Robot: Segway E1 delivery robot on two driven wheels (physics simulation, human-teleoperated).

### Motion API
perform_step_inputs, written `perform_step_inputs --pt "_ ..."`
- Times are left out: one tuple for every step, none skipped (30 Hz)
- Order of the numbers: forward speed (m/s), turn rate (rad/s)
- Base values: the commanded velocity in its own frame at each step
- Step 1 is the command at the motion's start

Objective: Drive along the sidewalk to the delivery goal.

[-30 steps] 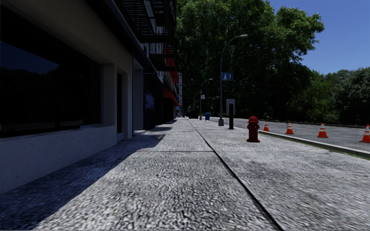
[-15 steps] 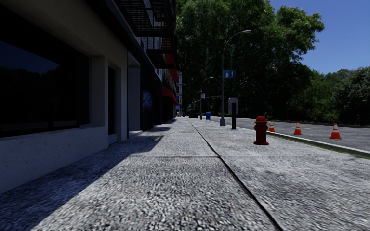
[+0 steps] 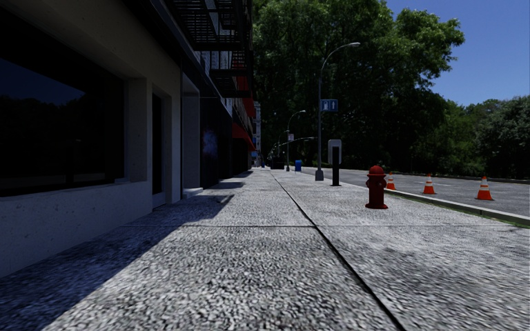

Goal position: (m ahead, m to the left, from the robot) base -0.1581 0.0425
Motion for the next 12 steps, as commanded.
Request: perform_step_inputs --pt "0.0 0.0" --pt "0.0 0.0" --pt "0.0 0.0" --pt "0.0 0.0" --pt "0.0 0.0" --pt "0.0 0.0" --pt "0.0 0.0" --pt "0.0 0.0" --pt "0.0 0.0" --pt "0.0 0.0" --pt "0.0 0.0" --pt "0.0 0.0"
